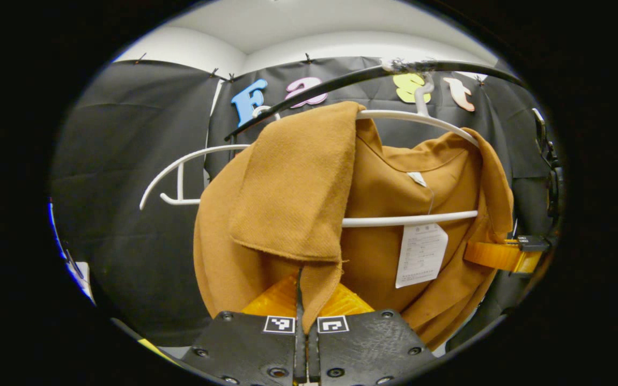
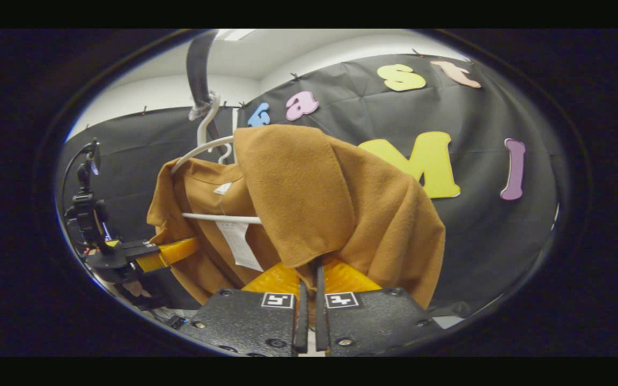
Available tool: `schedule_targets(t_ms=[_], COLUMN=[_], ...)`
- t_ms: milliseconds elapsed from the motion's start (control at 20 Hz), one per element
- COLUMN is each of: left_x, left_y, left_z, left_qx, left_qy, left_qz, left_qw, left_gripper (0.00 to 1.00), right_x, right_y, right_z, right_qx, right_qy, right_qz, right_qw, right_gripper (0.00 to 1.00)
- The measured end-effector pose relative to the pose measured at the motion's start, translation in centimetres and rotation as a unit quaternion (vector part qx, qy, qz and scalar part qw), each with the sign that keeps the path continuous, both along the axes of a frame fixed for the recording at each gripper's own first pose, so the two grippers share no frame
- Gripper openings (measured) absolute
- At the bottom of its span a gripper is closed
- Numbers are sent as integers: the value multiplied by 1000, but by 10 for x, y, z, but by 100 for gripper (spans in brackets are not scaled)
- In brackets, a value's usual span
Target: Grasp the clothes on the hanger with both hands and then place them into the laundry hamper below.
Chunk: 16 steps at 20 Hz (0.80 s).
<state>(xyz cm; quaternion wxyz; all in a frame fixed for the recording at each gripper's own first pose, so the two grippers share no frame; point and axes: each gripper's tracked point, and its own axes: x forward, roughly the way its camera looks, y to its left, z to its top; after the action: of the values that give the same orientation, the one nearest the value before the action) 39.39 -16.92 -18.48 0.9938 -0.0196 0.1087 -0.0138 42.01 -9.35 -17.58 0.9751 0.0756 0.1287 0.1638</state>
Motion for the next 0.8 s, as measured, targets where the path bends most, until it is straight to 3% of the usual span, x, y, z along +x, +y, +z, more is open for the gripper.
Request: schedule_targets(t_ms=[150,350,400,550,650,700,800], left_x=[-6,-15,-17,-18,-19,-20,-22], left_y=[0,7,12,28,35,40,48], left_z=[-1,2,4,14,22,26,35], left_qx=[-8,-7,-11,-25,-33,-36,-34], left_qy=[-2,-4,-5,-1,-4,-7,-16], left_qz=[-14,-28,-28,-26,-29,-27,-24], left_qw=[1000,1000,1000,999,999,999,999], left_gripper=[1,4,0,4,0,4,0], right_x=[-8,-18,-20,-32,-43,-48,-46], right_y=[1,5,2,5,6,4,-1], right_z=[1,2,3,19,33,39,48], right_qx=[11,56,73,147,190,206,239], right_qy=[3,14,13,13,3,-1,-5], right_qz=[17,73,86,139,168,175,179], right_qw=[1000,996,994,979,967,963,954], right_gripper=[8,9,8,9,8,8,7])
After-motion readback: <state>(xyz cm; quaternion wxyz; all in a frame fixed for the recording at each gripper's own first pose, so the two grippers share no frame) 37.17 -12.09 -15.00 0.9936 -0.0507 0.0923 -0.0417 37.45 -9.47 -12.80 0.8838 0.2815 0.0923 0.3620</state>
